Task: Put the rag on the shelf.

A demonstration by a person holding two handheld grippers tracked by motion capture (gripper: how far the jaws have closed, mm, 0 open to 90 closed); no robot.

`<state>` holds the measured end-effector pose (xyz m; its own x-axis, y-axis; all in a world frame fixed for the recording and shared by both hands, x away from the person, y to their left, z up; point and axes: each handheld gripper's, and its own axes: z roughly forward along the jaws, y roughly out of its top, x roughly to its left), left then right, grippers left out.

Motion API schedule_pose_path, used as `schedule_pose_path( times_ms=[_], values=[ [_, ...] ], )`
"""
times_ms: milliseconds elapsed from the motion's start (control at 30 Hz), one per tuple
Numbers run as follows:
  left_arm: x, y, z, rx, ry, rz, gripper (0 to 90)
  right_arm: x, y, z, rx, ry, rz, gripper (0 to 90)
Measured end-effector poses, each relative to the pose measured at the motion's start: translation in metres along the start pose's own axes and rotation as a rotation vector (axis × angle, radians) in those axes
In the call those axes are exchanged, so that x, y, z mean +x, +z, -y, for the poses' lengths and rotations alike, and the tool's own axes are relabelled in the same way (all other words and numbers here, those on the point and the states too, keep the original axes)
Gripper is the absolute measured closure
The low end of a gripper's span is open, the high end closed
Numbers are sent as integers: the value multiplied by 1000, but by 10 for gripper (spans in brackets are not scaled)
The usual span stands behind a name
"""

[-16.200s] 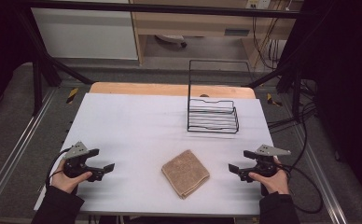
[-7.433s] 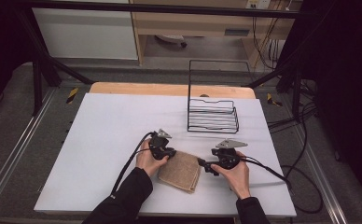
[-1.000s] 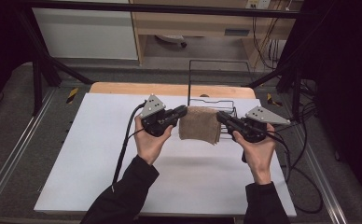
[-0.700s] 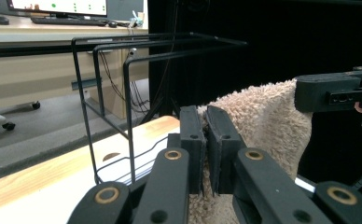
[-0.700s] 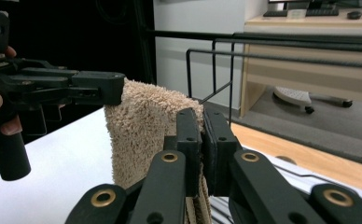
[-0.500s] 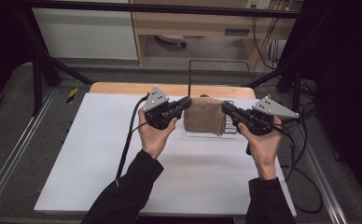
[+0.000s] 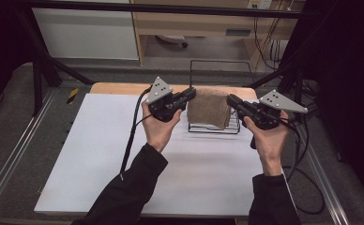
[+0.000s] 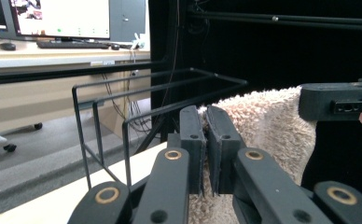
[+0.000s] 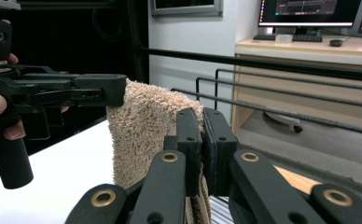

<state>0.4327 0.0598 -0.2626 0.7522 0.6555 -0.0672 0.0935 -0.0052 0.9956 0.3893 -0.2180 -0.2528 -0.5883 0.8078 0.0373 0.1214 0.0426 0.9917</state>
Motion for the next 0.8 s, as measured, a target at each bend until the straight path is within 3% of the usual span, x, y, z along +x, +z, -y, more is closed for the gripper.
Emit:
schedule_pose_path(
  times_ms=[800],
  values=[
    [-1, 19, -28, -79, -9, -8, 855, -12, -1, -31, -60, -19, 38, 865]
  ],
)
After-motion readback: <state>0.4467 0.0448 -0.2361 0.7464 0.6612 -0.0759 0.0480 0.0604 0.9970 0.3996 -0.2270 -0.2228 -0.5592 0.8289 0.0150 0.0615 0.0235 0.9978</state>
